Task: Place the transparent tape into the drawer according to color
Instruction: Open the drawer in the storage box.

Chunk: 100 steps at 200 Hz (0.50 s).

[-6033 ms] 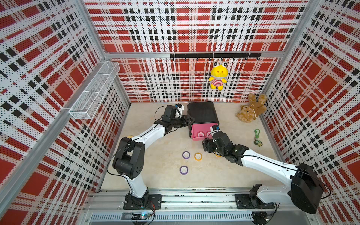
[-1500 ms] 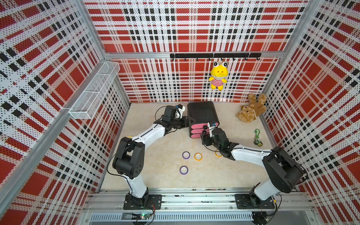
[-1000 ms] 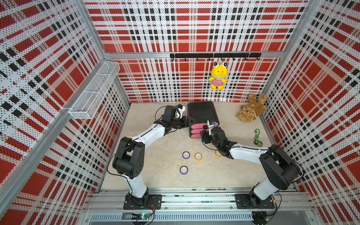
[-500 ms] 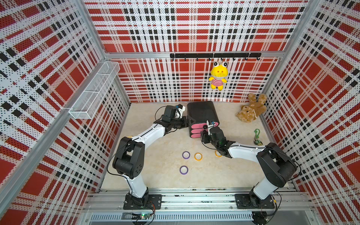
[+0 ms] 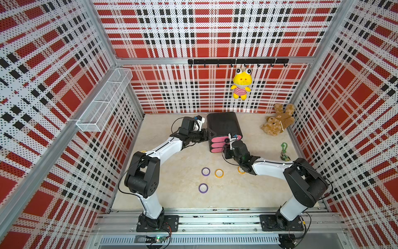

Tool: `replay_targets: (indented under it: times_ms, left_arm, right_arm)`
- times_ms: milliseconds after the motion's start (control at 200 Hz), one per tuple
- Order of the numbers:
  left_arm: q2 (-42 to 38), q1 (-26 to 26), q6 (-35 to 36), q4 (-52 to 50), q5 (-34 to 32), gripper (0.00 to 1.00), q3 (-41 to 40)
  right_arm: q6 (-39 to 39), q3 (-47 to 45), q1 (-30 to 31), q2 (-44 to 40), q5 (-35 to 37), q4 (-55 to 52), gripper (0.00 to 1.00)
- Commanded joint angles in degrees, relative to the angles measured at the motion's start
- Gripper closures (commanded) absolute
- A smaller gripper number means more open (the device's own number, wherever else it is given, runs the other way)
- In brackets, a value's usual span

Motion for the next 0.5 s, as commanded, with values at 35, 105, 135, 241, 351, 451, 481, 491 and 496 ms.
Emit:
replay_targets:
  times_ms: [35, 105, 135, 241, 351, 451, 481, 491, 496]
  left_arm:
    - [0.3, 0.3, 1.0, -1.1, 0.6, 0.26, 0.9]
    - [0.4, 0.3, 1.0, -1.1, 0.5, 0.26, 0.9]
    - [0.4, 0.3, 1.0, -1.1, 0.5, 0.26, 1.0]
    - [0.4, 0.3, 1.0, -1.1, 0.5, 0.26, 0.9]
    - [0.3, 0.3, 0.9, -1.1, 0.5, 0.26, 0.9]
    - [0.2, 0.3, 0.9, -1.1, 0.4, 0.26, 1.0]
    - [0.2, 0.3, 0.9, -1.1, 0.4, 0.26, 1.0]
    - [0.3, 0.3, 0.9, -1.1, 0.4, 0.26, 1.0]
    - [0.3, 0.3, 0.9, -1.1, 0.4, 0.26, 1.0]
  right_arm:
    - [0.6, -2.4, -0.4, -2.4, -0.2, -1.2, 0.66]
    - [0.5, -3.2, -0.1, -3.5, -0.2, -1.5, 0.66]
    - [0.6, -3.6, 0.0, -3.9, -0.3, -1.7, 0.66]
    - [0.5, -4.5, 0.5, -5.3, -0.2, -2.5, 0.66]
    - [0.7, -5.6, 1.3, -7.1, 0.3, -3.4, 0.66]
    - [1.1, -6.5, 2.5, -8.9, 1.5, -4.5, 0.66]
    - [1.1, -6.7, 3.0, -9.3, 2.2, -5.0, 0.66]
    - [1.1, -6.7, 3.1, -9.5, 2.4, -5.1, 0.66]
    - [1.1, -6.7, 3.2, -9.6, 2.5, -5.2, 0.66]
